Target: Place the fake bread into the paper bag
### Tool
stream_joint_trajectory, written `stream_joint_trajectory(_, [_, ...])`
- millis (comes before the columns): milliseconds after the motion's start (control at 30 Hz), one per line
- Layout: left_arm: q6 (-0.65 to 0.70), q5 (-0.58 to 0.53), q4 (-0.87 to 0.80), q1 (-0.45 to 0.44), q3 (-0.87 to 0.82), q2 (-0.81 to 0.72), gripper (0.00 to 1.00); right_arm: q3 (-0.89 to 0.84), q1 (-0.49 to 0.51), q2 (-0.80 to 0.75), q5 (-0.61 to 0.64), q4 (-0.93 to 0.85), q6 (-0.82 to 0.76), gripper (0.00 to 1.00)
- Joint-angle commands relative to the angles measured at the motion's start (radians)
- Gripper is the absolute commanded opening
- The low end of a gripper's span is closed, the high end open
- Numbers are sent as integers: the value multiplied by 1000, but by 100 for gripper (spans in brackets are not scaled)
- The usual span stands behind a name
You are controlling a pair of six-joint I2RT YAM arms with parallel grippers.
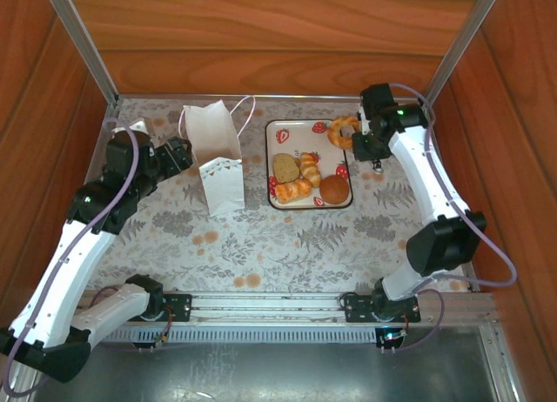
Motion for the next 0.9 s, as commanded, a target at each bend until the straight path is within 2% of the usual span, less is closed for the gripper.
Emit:
stream_joint_trajectory(0, [-9, -52, -32, -30, 26, 45, 85, 46, 13, -66, 14, -40, 12, 30])
stream_joint_trajectory(133, [-2, -71, -31, -45, 48, 101, 80, 75, 22, -109, -5, -67, 6, 30])
stream_joint_trajectory(267, [12, -89, -31, -49, 70, 140, 69, 95, 32, -145, -28, -87, -3, 30])
stream_joint_trajectory(400, [12, -96, -27, -50, 83, 181, 64, 99, 37, -184, -65, -88, -18, 30])
stream_joint_trajectory(700, [9, -98, 6, -49, 87, 233, 61, 140, 50, -239, -136, -88, -42, 30])
stream_joint_trajectory(867, [17, -99, 12, -51, 91, 243, 47, 205, 84, -241, -134, -109, -48, 30])
